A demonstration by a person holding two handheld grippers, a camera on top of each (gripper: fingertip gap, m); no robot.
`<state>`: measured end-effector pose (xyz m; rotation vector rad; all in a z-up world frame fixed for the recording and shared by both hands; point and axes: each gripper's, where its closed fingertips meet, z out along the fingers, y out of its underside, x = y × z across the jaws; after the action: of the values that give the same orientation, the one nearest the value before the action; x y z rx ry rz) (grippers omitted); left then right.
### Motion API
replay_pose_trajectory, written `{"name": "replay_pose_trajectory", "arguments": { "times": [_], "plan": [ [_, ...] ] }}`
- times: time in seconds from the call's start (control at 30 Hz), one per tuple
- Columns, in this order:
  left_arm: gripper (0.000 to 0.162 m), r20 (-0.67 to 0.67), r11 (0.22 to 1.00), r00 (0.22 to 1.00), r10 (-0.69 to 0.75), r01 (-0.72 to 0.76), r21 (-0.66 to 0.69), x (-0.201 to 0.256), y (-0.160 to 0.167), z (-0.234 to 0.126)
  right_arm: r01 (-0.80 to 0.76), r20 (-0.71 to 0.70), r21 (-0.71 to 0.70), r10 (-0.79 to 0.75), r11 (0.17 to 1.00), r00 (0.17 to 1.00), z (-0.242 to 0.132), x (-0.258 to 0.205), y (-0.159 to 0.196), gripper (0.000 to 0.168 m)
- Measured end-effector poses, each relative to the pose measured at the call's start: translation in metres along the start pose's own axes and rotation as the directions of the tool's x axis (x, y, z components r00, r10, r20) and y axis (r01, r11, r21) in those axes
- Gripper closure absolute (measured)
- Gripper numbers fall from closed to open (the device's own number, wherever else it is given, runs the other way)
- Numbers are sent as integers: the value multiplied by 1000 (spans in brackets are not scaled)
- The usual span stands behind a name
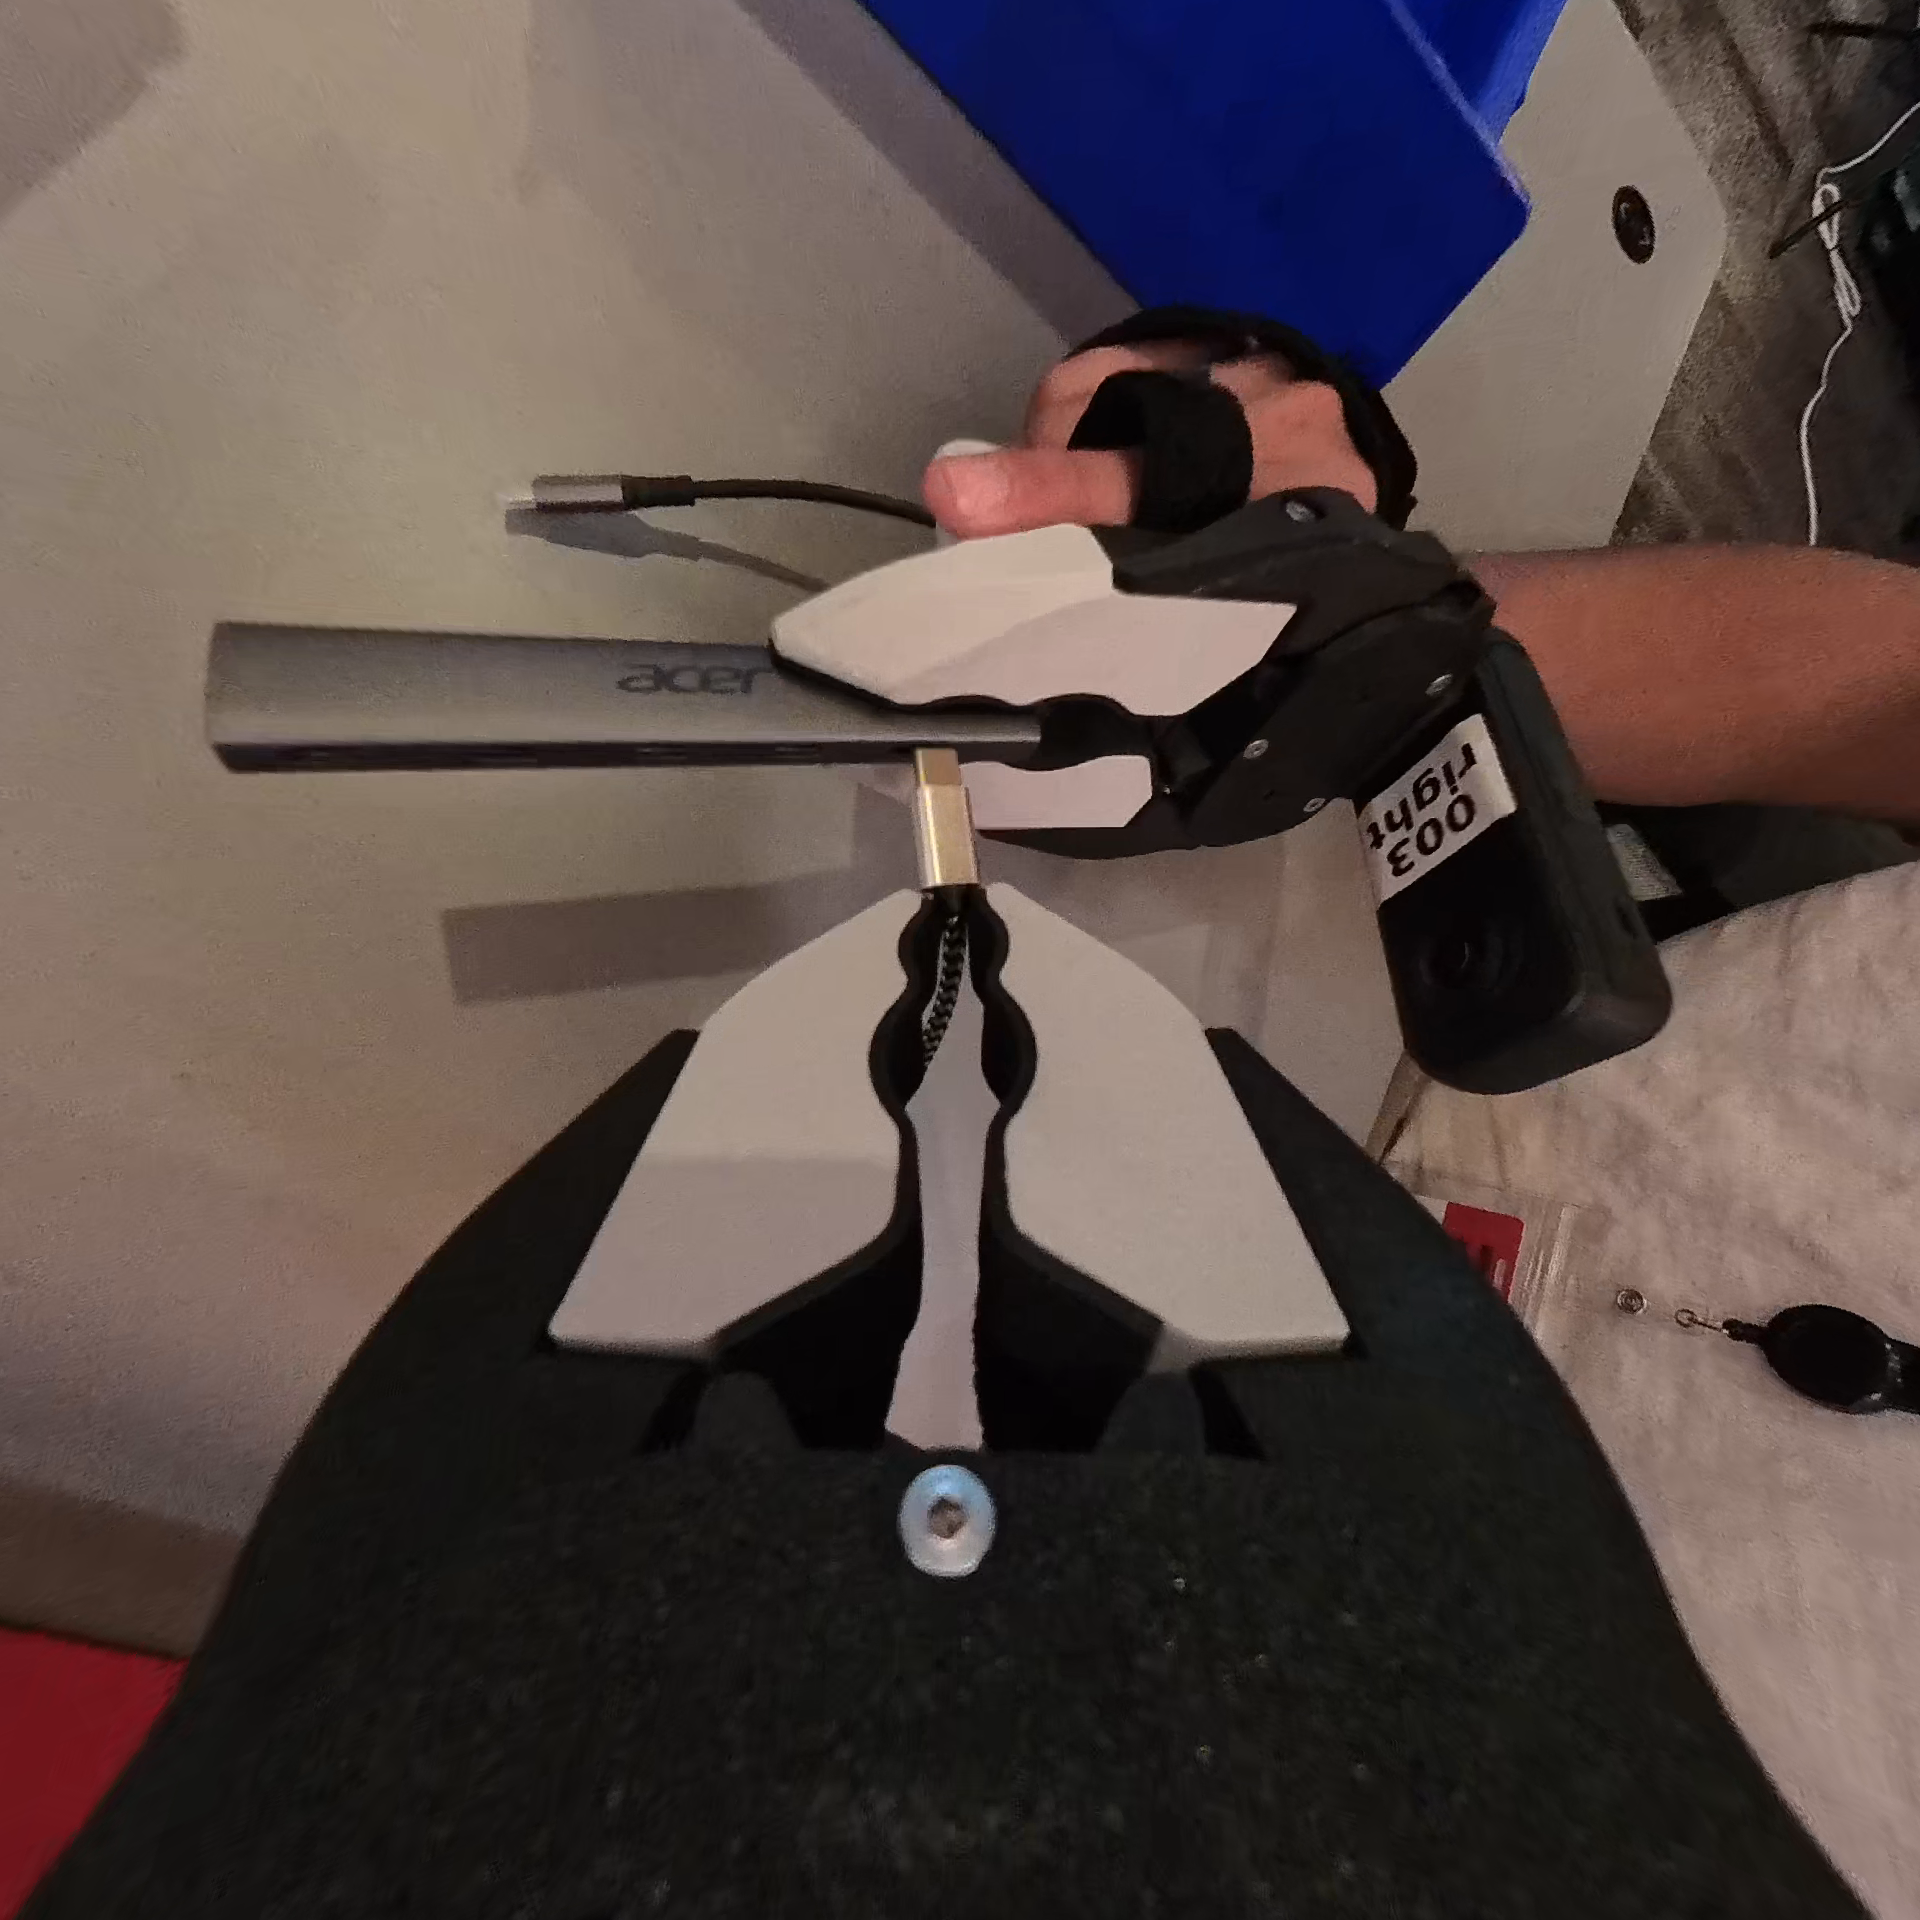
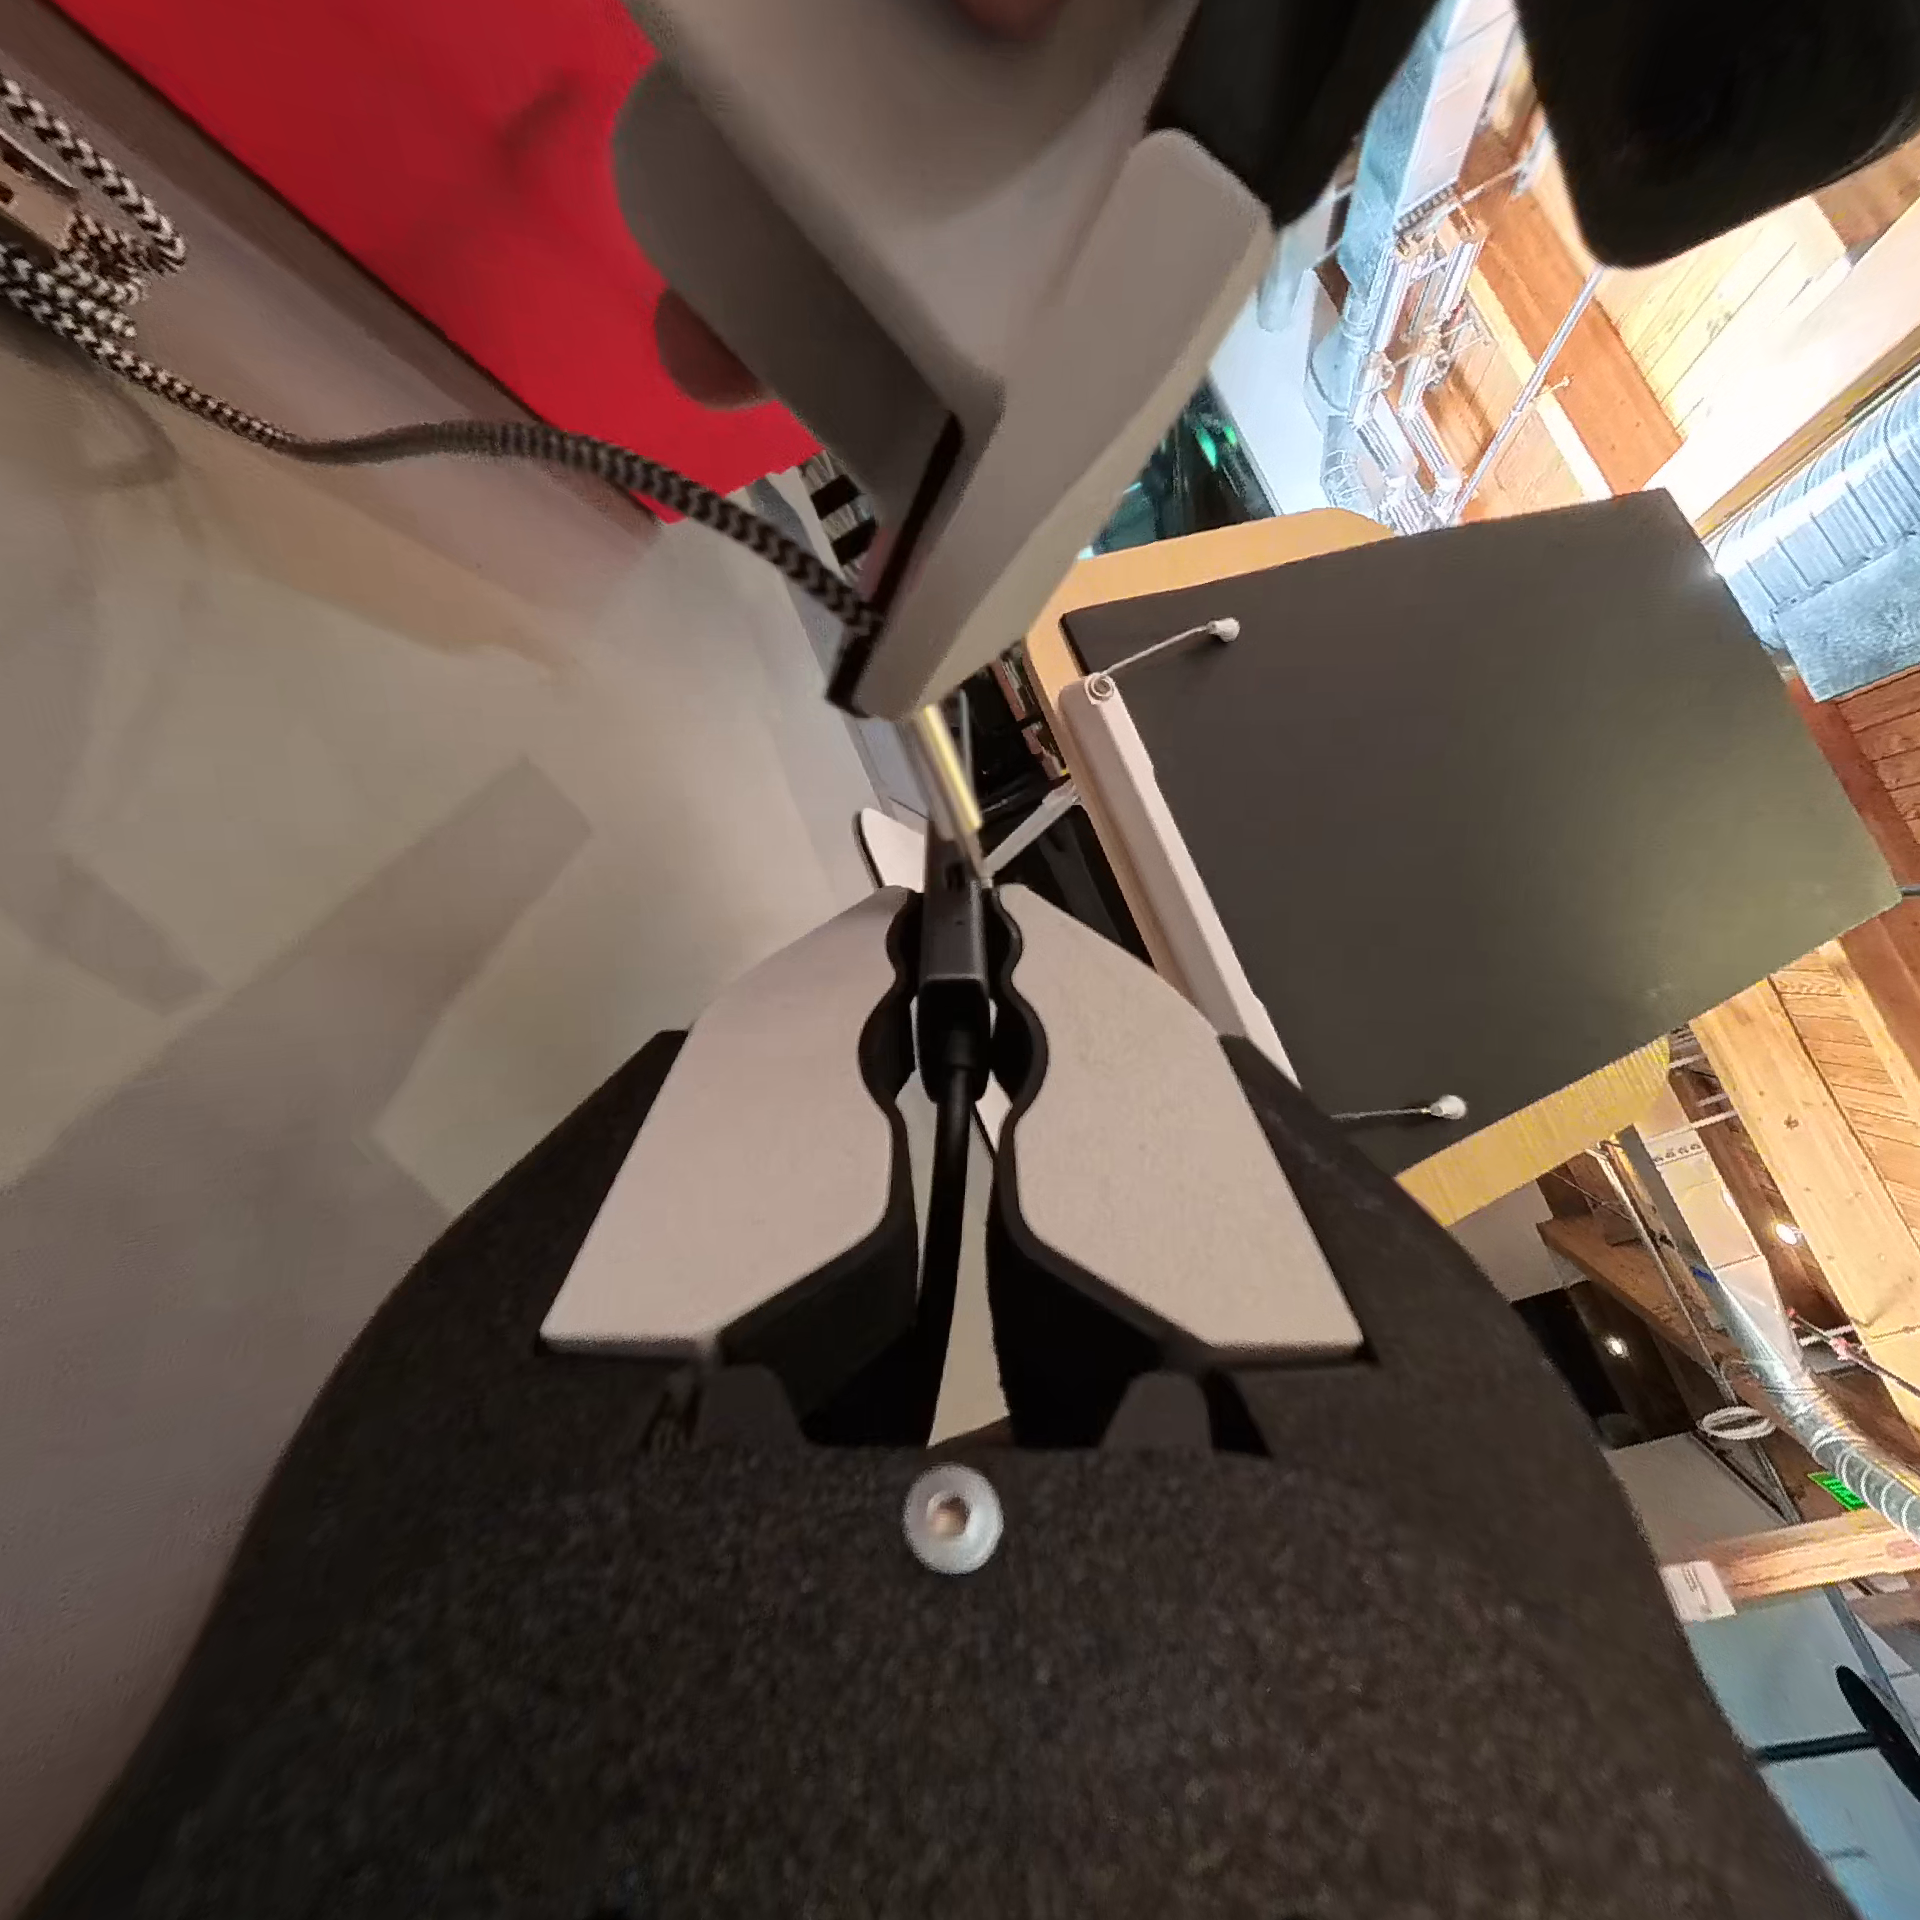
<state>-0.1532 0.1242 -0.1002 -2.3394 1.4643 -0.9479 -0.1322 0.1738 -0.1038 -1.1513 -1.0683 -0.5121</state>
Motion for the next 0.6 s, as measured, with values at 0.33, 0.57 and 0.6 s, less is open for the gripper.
{"name": "replay_pose_trajectory", "arguments": {
  "times": [0.33, 0.57, 0.6],
  "plan": [
    [157, 16, 998, 1000, 15, -14, -67, -4, 10, 3, 49, 29, 20, -49, 999, 998, -1, -10, -7, 159],
    [157, 17, 998, 1000, 4, -3, -64, -3, 14, 4, 32, 29, 15, -32, 999, 999, 0, -8, -5, 159],
    [157, 13, 998, 1000, -2, 3, -63, -3, 14, 5, 33, 31, 14, -34, 999, 999, 0, -9, -5, 158]
  ]
}}
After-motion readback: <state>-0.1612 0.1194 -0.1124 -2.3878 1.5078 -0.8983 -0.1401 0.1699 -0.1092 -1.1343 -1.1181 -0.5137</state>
